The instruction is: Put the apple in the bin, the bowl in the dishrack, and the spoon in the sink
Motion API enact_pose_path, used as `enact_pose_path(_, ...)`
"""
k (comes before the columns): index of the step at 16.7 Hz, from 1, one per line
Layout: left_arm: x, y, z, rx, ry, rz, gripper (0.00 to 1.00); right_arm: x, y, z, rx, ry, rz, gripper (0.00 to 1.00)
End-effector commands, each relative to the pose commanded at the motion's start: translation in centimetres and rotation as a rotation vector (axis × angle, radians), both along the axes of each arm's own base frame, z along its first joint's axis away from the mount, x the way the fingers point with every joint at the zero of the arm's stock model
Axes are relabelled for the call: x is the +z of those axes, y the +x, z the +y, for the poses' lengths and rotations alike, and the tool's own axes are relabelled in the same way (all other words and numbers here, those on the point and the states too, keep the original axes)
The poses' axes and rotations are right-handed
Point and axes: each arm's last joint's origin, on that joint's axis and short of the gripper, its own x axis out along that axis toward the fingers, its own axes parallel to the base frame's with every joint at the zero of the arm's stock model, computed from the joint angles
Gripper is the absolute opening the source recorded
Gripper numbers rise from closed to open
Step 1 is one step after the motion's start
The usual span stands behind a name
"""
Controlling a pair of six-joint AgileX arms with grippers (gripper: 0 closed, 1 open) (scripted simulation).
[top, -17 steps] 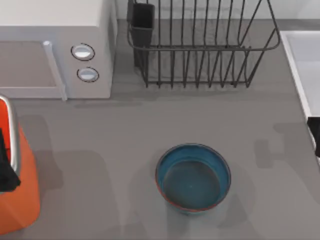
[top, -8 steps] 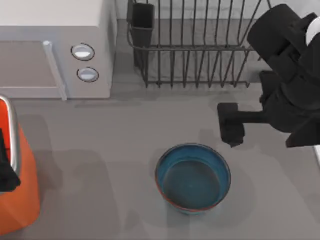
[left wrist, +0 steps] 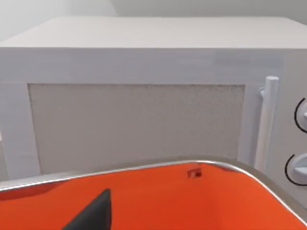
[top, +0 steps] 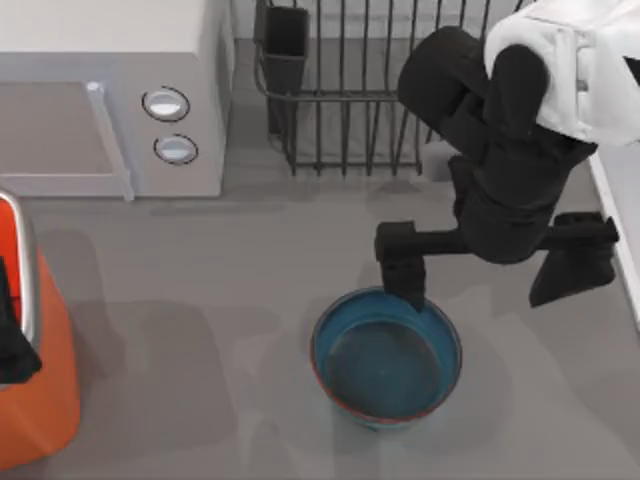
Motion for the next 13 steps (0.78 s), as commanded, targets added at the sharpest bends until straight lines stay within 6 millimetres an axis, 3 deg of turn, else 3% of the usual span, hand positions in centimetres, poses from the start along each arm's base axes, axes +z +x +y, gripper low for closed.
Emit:
enact_pose_path(5, 0.0, 0.0, 0.0, 0.0, 0.0, 0.0, 1.0, -0.5, 0.1, -0.1, -0.002, 0.0, 0.001, 1.0)
enact_pose_path(13, 0.0, 0.0, 0.0, 0.0, 0.0, 0.0, 1.0, -9.0, 0.2, 0.1, 0.0, 0.004, -0.006, 1.0)
